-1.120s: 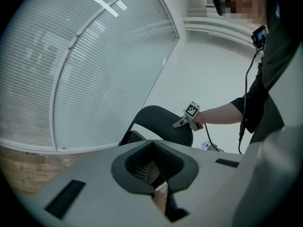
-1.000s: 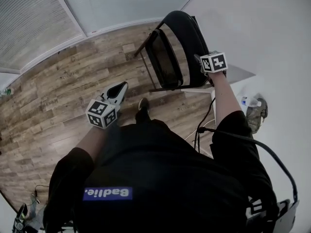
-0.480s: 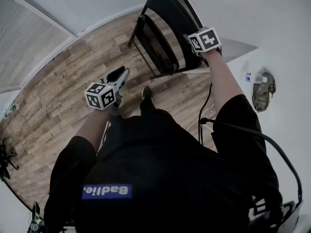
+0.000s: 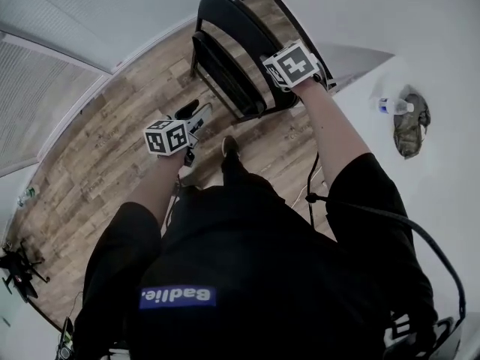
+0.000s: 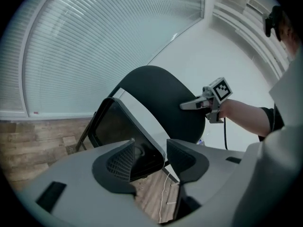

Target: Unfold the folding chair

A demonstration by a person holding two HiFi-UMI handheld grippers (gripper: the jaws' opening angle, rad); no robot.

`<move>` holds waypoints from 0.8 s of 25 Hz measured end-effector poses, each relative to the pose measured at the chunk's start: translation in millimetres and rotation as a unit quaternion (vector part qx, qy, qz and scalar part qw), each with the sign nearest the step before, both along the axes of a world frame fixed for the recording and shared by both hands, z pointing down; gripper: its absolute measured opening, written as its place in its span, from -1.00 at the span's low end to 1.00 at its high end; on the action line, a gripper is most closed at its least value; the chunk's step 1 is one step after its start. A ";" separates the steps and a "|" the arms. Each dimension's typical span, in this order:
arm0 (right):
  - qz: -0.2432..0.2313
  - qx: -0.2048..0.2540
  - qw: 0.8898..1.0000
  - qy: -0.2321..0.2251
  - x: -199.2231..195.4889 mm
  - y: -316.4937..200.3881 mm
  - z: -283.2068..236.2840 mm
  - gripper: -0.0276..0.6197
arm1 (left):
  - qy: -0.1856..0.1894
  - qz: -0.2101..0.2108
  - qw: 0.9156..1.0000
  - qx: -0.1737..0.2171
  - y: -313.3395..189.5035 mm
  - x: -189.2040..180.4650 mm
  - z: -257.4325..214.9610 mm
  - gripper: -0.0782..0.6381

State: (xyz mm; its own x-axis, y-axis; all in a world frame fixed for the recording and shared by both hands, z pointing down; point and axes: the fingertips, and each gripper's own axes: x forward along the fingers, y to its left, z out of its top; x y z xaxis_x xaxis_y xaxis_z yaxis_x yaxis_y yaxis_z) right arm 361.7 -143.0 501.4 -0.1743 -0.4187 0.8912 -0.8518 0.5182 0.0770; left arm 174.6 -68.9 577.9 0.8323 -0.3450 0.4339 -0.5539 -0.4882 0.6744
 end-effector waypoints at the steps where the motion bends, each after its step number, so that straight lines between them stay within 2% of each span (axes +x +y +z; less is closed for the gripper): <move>1: 0.000 0.000 1.000 0.000 -0.5 0.4 0.1 -0.63 | 0.005 -0.004 1.000 -0.013 -3.1 5.5 6.2 -0.23; 7: 0.000 -0.002 1.000 0.000 -2.9 0.5 3.3 -0.63 | 0.022 -0.038 0.996 -0.075 -31.0 35.0 43.4 -0.14; 12: -0.001 -0.002 1.000 0.000 -3.8 0.7 3.5 -0.63 | 0.001 -0.040 0.995 -0.091 -49.4 64.7 67.1 -0.12; 20: -0.008 -0.003 1.000 -0.002 -6.1 2.3 4.4 -0.63 | -0.007 -0.089 0.989 -0.120 -80.7 99.2 94.1 -0.11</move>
State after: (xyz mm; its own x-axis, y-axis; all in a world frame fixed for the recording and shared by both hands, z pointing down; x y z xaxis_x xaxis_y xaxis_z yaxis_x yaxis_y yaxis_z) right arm 355.6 -140.7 505.7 -0.1847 -0.4103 0.8930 -0.8436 0.5324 0.0701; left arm 273.8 -149.6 672.0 0.7612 -0.3711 0.5318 -0.6266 -0.2096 0.7506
